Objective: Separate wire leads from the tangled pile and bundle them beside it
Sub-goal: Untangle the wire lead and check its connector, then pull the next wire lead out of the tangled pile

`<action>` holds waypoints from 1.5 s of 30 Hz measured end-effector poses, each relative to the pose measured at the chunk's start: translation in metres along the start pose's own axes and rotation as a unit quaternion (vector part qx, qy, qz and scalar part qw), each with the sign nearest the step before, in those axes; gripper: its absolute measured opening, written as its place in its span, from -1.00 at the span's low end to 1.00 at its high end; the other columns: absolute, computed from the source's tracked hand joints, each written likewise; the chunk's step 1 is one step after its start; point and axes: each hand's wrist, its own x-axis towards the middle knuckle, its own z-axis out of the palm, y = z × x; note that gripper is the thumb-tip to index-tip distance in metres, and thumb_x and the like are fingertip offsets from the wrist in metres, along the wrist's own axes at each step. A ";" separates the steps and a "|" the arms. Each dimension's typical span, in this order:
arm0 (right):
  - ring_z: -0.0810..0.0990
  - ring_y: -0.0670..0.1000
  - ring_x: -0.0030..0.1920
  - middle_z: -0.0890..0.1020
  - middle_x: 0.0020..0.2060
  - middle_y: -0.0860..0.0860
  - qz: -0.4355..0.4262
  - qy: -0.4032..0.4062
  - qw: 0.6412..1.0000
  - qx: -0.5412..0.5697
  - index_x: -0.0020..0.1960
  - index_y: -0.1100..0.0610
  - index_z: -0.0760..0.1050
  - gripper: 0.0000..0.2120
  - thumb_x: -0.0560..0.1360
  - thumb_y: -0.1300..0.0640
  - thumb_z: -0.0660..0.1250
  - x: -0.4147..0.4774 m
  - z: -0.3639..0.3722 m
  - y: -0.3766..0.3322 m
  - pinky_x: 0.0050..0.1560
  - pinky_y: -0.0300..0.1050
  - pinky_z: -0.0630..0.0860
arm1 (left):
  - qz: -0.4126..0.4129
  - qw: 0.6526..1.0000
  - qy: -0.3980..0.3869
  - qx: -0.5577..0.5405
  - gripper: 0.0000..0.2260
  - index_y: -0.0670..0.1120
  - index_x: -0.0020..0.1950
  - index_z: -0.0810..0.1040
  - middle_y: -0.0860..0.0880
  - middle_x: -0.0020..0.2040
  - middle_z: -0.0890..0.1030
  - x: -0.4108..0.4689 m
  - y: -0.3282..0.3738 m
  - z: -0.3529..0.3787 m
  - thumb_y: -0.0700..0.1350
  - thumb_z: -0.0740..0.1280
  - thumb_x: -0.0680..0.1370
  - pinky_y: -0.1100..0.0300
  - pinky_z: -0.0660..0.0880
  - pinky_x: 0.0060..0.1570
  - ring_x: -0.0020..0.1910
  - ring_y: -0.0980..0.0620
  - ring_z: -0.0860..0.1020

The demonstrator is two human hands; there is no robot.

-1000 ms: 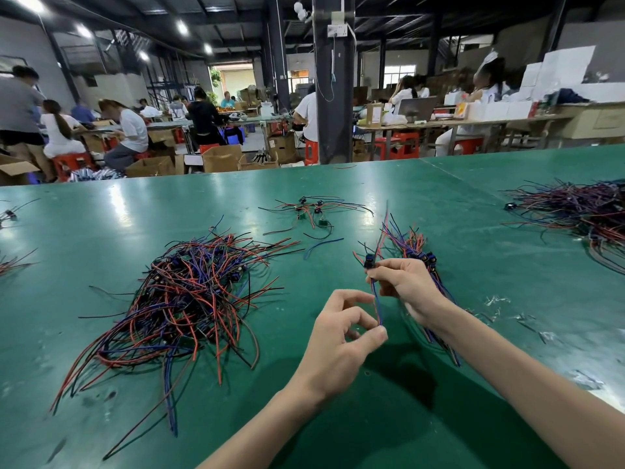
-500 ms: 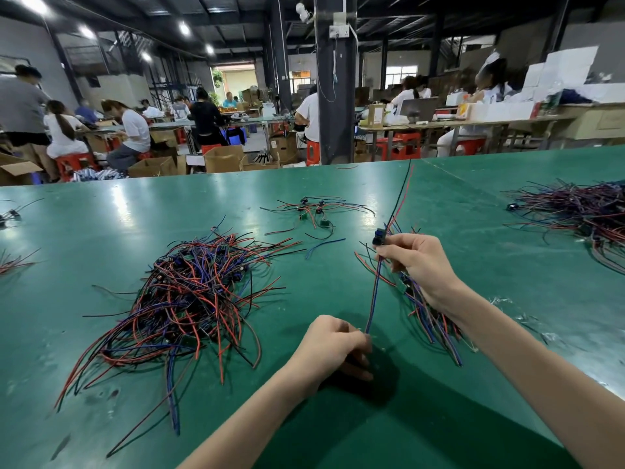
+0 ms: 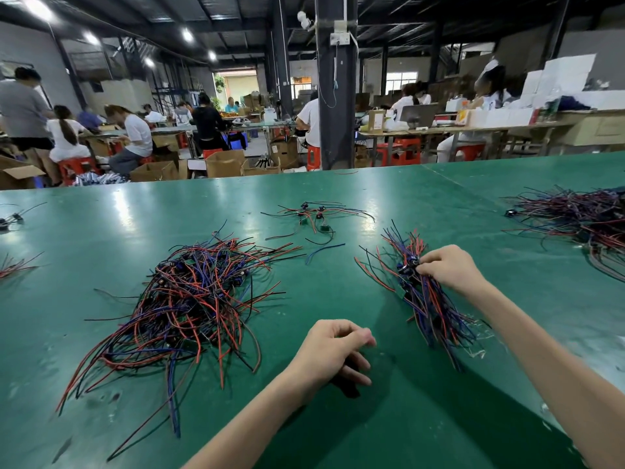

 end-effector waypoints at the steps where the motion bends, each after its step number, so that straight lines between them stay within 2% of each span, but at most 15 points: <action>1: 0.54 0.05 -0.01 0.68 -0.07 0.08 -0.006 0.010 1.000 -0.020 -0.03 0.23 0.67 -0.85 0.42 0.25 0.40 -0.001 0.002 -0.002 0.07 -0.17 0.40 | 0.016 1.000 0.005 -0.010 -0.77 -0.14 -0.13 0.58 -0.06 -0.31 0.60 0.000 0.000 0.001 -0.03 0.26 0.60 0.21 0.49 -0.57 -0.47 0.01 0.57; 4: 0.58 0.15 0.00 0.68 -0.07 0.13 -0.006 0.044 0.997 -0.070 -0.02 0.19 0.66 -0.83 0.40 0.24 0.39 -0.005 0.008 -0.004 0.07 -0.06 0.50 | 0.043 0.998 0.019 -0.032 -0.69 -0.19 -0.13 0.56 -0.11 -0.37 0.59 0.000 0.002 0.002 0.01 0.19 0.63 0.21 0.50 -0.56 -0.54 0.04 0.49; 7: 0.56 0.18 -0.12 0.66 -0.15 0.14 -0.019 0.092 0.984 -0.149 -0.07 0.19 0.64 -0.86 0.43 0.19 0.34 -0.015 0.011 -0.010 -0.10 -0.06 0.50 | 0.055 0.998 0.028 -0.019 -0.71 -0.20 -0.14 0.56 -0.08 -0.44 0.58 -0.001 0.002 0.002 -0.09 0.16 0.65 0.26 0.46 -0.58 -0.58 0.05 0.46; 11: 0.53 0.19 -0.15 0.60 -0.18 0.18 -0.126 0.185 0.949 -0.221 -0.13 0.28 0.56 -0.78 0.53 0.15 0.24 -0.031 0.020 -0.024 -0.11 0.01 0.47 | 0.070 0.996 0.051 -0.009 -0.75 -0.26 -0.12 0.55 -0.11 -0.39 0.61 -0.002 0.004 0.000 -0.20 0.16 0.64 0.25 0.47 -0.54 -0.54 0.05 0.48; 15: 0.57 0.18 -0.21 0.61 -0.25 0.15 -0.188 0.134 0.958 -0.172 -0.25 0.23 0.51 -0.70 0.57 0.09 0.20 -0.055 0.043 -0.046 -0.21 -0.06 0.38 | 0.101 0.990 0.095 0.002 -0.77 -0.28 -0.10 0.54 -0.11 -0.36 0.64 -0.001 0.006 -0.004 -0.23 0.15 0.64 0.21 0.51 -0.51 -0.52 0.04 0.51; 18: 0.58 0.19 -0.12 0.63 -0.16 0.14 -0.210 0.058 0.954 -0.206 -0.25 0.16 0.41 -0.74 0.57 0.08 0.14 -0.070 0.065 -0.051 -0.23 -0.07 0.31 | 0.167 0.972 0.143 0.088 -0.78 -0.17 -0.09 0.53 -0.14 -0.29 0.63 0.000 0.007 -0.012 -0.27 0.12 0.63 0.12 0.58 -0.44 -0.46 0.02 0.55; 19: 0.57 0.18 -0.10 0.63 -0.14 0.14 -0.216 0.039 0.952 -0.213 -0.25 0.14 0.36 -0.76 0.57 0.09 0.13 -0.072 0.069 -0.050 -0.23 -0.08 0.28 | 0.200 0.953 0.167 0.154 -0.78 -0.13 -0.05 0.52 -0.14 -0.25 0.62 0.000 0.007 -0.017 -0.30 0.11 0.62 0.09 0.59 -0.39 -0.43 0.02 0.56; 21: 0.56 0.17 -0.07 0.62 -0.12 0.13 -0.222 0.020 0.949 -0.222 -0.25 0.13 0.31 -0.77 0.57 0.09 0.12 -0.075 0.074 -0.049 -0.22 -0.09 0.24 | 0.268 0.886 0.221 0.307 -0.74 -0.11 0.05 0.51 -0.10 -0.16 0.61 0.000 0.010 -0.029 -0.37 0.11 0.55 0.04 0.60 -0.29 -0.34 0.02 0.57; 24: 0.55 0.17 -0.09 0.60 -0.15 0.13 -0.223 0.019 0.950 -0.220 -0.31 0.13 0.25 -0.72 0.56 0.10 0.13 -0.076 0.076 -0.048 -0.23 -0.10 0.22 | 0.320 0.797 0.313 0.406 -0.60 -0.19 0.17 0.47 -0.15 0.03 0.58 -0.001 0.019 -0.050 -0.48 0.14 0.41 0.02 0.58 -0.15 -0.18 -0.05 0.58; 26: 0.55 0.17 -0.09 0.59 -0.16 0.12 -0.221 0.022 0.952 -0.211 -0.32 0.13 0.22 -0.70 0.57 0.12 0.13 -0.077 0.078 -0.046 -0.24 -0.10 0.21 | 0.278 0.735 0.373 0.493 -0.53 -0.22 0.25 0.42 -0.19 0.14 0.52 0.000 0.025 -0.067 -0.49 0.18 0.37 0.07 0.55 -0.02 0.00 -0.12 0.53; 28: 0.54 0.15 -0.06 0.57 -0.14 0.10 -0.225 0.021 0.952 -0.208 -0.29 0.12 0.24 -0.73 0.59 0.13 0.10 -0.080 0.082 -0.045 -0.23 -0.10 0.21 | 0.181 0.690 0.392 0.580 -0.56 -0.18 0.29 0.38 -0.14 0.18 0.49 0.001 0.026 -0.085 -0.37 0.22 0.41 0.12 0.46 0.10 0.14 -0.10 0.44; 30: 0.51 0.12 -0.02 0.56 -0.11 0.08 -0.243 0.021 0.950 -0.196 -0.18 0.15 0.37 -0.80 0.59 0.15 0.10 -0.083 0.086 -0.047 -0.18 -0.10 0.28 | 0.103 0.689 0.401 0.594 -0.62 -0.14 0.29 0.38 -0.10 0.19 0.50 0.002 0.025 -0.098 -0.30 0.21 0.47 0.14 0.40 0.12 0.17 -0.07 0.40; 33: 0.50 0.14 -0.01 0.57 -0.10 0.09 -0.293 0.030 0.942 -0.163 0.02 0.20 0.52 -0.85 0.53 0.20 0.21 -0.087 0.090 -0.051 0.01 -0.04 0.42 | 0.081 0.693 0.425 0.576 -0.72 -0.13 0.24 0.43 -0.10 0.15 0.54 0.003 0.024 -0.107 -0.26 0.19 0.54 0.12 0.38 0.08 0.15 -0.08 0.41; 40: 0.43 0.11 0.02 0.62 -0.15 0.09 -0.314 0.027 0.932 -0.178 0.10 0.21 0.53 -0.79 0.50 0.28 0.23 -0.092 0.091 -0.051 0.09 0.00 0.35 | 0.083 0.703 0.439 0.553 -0.79 -0.13 0.18 0.48 -0.11 0.11 0.56 0.002 0.022 -0.112 -0.14 0.19 0.57 0.07 0.37 0.10 0.14 -0.10 0.43; 45: 0.40 0.08 -0.01 0.61 -0.17 0.08 -0.319 0.015 0.933 -0.168 0.13 0.22 0.52 -0.75 0.49 0.34 0.19 -0.092 0.092 -0.051 0.08 -0.01 0.35 | 0.093 0.740 0.484 0.457 -0.79 -0.16 0.15 0.54 -0.13 0.05 0.61 0.002 0.044 -0.138 -0.20 0.22 0.56 0.10 0.42 -0.01 0.05 -0.08 0.49</action>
